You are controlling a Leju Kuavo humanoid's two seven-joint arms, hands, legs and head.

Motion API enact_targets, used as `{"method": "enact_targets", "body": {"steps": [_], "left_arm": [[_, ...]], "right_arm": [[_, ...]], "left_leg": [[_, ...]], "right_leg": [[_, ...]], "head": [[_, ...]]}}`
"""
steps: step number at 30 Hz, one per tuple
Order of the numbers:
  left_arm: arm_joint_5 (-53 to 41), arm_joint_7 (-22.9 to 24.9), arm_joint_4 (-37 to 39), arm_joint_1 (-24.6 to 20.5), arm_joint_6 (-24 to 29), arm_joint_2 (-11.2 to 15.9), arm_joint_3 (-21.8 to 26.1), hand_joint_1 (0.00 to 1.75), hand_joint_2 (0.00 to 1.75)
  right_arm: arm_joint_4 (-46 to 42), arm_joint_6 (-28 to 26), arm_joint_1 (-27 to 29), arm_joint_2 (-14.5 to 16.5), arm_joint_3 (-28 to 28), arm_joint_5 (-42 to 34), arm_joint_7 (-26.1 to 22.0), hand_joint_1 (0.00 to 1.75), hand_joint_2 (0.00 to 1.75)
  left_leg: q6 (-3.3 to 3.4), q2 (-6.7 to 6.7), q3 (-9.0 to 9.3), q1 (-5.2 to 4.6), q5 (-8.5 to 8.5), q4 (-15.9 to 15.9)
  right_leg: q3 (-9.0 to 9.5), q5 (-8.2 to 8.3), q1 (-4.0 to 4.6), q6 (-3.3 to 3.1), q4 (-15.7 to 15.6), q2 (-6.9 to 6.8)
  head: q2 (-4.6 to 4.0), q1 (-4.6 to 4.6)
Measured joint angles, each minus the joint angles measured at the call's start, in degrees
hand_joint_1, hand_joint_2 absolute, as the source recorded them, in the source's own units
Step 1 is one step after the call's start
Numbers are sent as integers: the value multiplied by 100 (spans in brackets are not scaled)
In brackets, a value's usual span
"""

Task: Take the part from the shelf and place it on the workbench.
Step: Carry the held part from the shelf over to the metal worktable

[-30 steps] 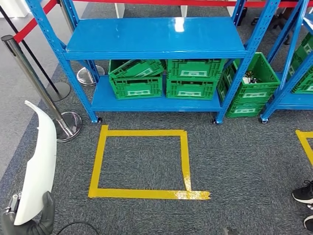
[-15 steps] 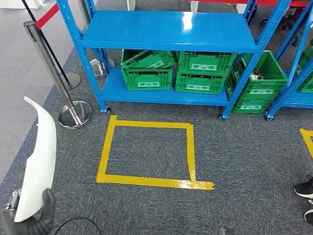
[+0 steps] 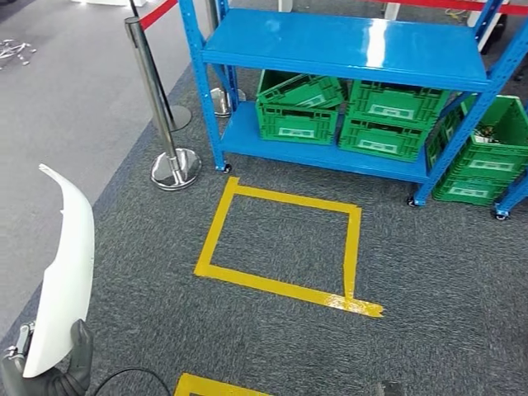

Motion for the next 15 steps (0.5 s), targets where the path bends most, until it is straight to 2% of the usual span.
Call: {"method": "enact_targets", "body": {"steps": [1,2,3,4,5,6,7,8,9,10,11,12,13,14,15], "left_arm": [[-1,0,-1,-4,-1,1,-1,175,175],[-3,0,-1,-11,-2,1,-2,175,175],[-4,0,-2,-16,-2,3,-2,175,175],[-6,0,-2,-15,-2,5,-2,175,175],[-7,0,-2,-8,-1,7,-2,175,175],[-4,0,-2,-1,1,9,-1,175,175],[1,0,-2,4,3,9,0,175,175],[7,0,-2,1,4,9,-2,175,175],[12,0,-2,-6,5,9,-5,175,175],[16,0,-2,-12,5,9,-9,175,175],[19,0,-2,-16,6,11,-12,175,175],[23,0,-2,-16,8,13,-14,175,175],[28,0,-2,-16,10,15,-13,175,175],[33,0,-2,-18,11,17,-13,175,175],[38,0,-2,-21,13,20,-14,175,175]], "right_arm": [[0,0,-8,0,0,0,-1,0,175],[0,0,-15,-1,0,-1,-1,0,175],[1,0,-23,-1,1,0,-1,0,175],[1,0,-29,-1,1,0,-1,0,175],[1,1,-35,-1,2,1,-1,0,175],[1,1,-40,-1,2,3,0,0,175],[1,1,-40,-1,2,6,0,0,175],[2,1,-32,-1,2,9,0,0,175],[2,-1,-21,-2,2,14,1,0,175],[3,-3,-5,-2,2,20,1,0,175],[3,-6,10,-2,2,26,2,0,175],[3,-9,18,-2,2,36,4,0,175],[3,-12,21,-2,2,46,5,0,175],[3,-15,20,-2,2,58,7,0,175],[3,-22,16,-3,2,71,8,0,175]], "left_leg": [[15,117,335,-13,-33,-453],[54,211,596,-34,-130,-851],[105,268,741,-62,-231,-1123],[169,256,772,-92,-273,-1252],[243,213,724,-103,-243,-1279],[309,178,657,-106,-184,-1287],[373,141,582,-106,-113,-1295],[428,103,493,-106,-33,-1304],[466,55,392,-116,47,-1303],[491,-6,281,-134,135,-1297],[506,-73,168,-156,225,-1290],[513,-144,50,-177,317,-1281],[514,-214,-65,-195,404,-1270],[510,-285,-172,-209,487,-1261],[503,-355,-266,-217,572,-1252]], "right_leg": [[-76,30,1,30,56,-53],[-130,65,4,66,93,-105],[-165,107,6,101,114,-153],[-191,156,3,134,121,-204],[-215,199,-7,171,117,-232],[-244,174,-21,208,137,-179],[-299,44,-28,238,227,-51],[-387,-192,-32,258,431,127],[-496,-497,-26,261,756,308],[-607,-778,-14,247,1146,429],[-673,-949,-2,224,1495,485],[-666,-970,13,194,1707,506],[-564,-861,30,158,1725,516],[-362,-678,50,115,1539,545],[-62,-518,74,61,1171,632]], "head": [[0,-1],[0,2],[0,-2],[0,0],[0,0],[0,2],[0,7],[0,13],[0,20],[0,24],[0,27],[0,26],[0,24],[0,23],[0,23]]}}
